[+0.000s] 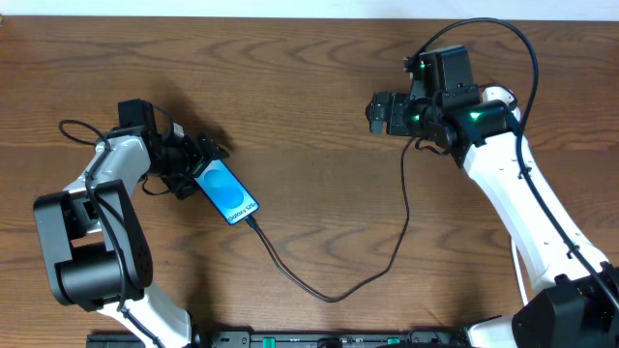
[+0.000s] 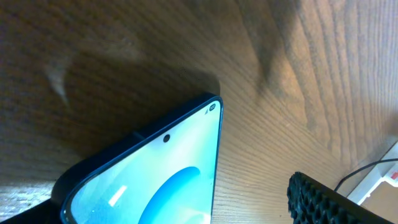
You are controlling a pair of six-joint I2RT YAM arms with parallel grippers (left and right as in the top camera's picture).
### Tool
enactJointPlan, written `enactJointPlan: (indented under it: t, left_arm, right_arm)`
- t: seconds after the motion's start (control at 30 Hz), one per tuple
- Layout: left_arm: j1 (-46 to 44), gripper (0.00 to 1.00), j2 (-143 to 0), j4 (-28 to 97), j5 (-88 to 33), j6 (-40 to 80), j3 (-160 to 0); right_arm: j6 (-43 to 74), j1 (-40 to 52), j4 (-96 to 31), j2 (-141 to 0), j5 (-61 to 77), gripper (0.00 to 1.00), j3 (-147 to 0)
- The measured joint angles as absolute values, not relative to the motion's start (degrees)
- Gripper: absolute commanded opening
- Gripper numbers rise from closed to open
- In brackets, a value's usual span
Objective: Plug charger to phone and switch on socket
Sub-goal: 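Lay the phone flat, screen up, with the left gripper, then open the left gripper and raise it above the phone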
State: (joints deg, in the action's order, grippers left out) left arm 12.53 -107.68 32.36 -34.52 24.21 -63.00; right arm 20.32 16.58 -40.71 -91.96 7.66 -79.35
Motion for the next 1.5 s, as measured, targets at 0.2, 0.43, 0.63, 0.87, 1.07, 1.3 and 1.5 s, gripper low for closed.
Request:
enactJointPlan:
  t: [0.2, 0.43, 0.63, 0.87, 1.07, 1.3, 1.5]
  left_arm:
    - [12.53, 0.91, -107.61, 32.58, -34.33, 24.21, -63.00]
    - [12.53, 0.91, -107.61, 32.60, -34.33, 24.21, -63.00]
    - [12.53, 0.91, -107.61, 32.60, -34.30, 24.21, -63.00]
    - [12.53, 0.91, -107.61, 32.60, -34.28, 24.21, -63.02]
    - [13.06, 0.91, -107.31, 34.61, -32.38, 24.01, -63.59]
    - [12.91, 0.91, -103.39, 39.29, -22.50, 21.37, -63.77]
    - [8.73, 0.91, -92.71, 42.50, -15.70, 14.44, -64.10]
  right_arm:
    - [20.32, 16.58, -40.69, -91.96, 7.66, 0.96, -79.33]
    - [20.32, 16.58, -40.71, -91.96, 7.66, 0.96, -79.35]
    - [20.32, 16.58, -40.71, -91.96, 7.66, 0.96, -79.35]
    - [20.32, 16.58, -40.86, -91.96, 7.66, 0.95, -79.33]
    - [20.32, 16.58, -41.28, -91.96, 7.66, 0.98, -79.35]
    - [20.32, 16.56, -41.32, -91.96, 7.64, 0.99, -79.35]
    - [20.32, 16.58, -41.32, -91.96, 7.62, 0.99, -79.35]
